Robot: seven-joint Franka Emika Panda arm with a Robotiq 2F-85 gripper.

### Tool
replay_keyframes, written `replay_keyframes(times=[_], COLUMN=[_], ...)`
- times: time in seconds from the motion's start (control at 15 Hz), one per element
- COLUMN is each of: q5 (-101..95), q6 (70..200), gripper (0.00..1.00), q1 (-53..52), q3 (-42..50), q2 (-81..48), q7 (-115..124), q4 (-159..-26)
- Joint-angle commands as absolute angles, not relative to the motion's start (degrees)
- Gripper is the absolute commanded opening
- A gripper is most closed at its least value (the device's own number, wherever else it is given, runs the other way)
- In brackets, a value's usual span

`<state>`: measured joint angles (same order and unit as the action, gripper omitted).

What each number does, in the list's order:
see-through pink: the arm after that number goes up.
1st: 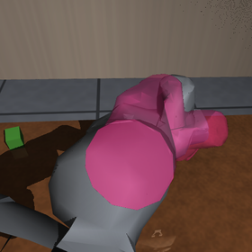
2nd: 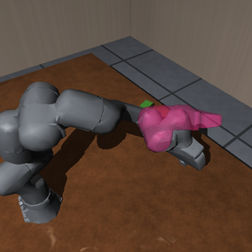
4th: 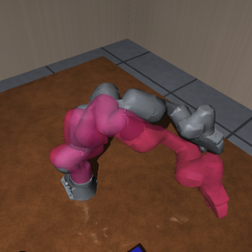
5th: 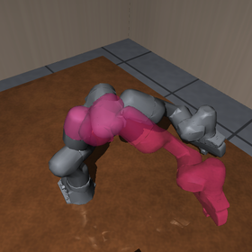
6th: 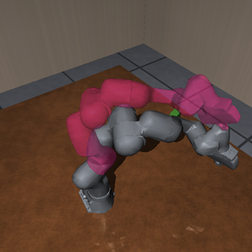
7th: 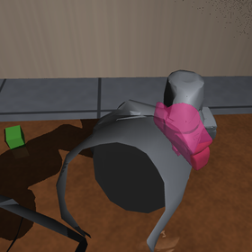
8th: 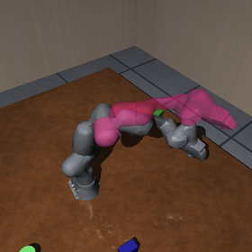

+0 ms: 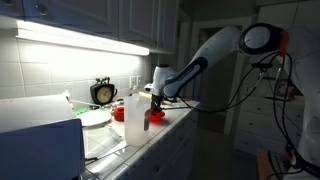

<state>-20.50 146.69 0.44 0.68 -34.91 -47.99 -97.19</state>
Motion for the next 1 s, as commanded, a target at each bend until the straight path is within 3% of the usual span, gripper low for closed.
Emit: replay_keyframes(times=[0.0,0.93], q5=[-20.65,-17.42], q6=[144.19,141.12], gripper=[0.02,0.02], q1=[0.26,1.38], q3=[0.35,-2.10], q2=[-36.65,-38.10], q7=[-46.05,-43.07], q4=[-94.26,-91.53])
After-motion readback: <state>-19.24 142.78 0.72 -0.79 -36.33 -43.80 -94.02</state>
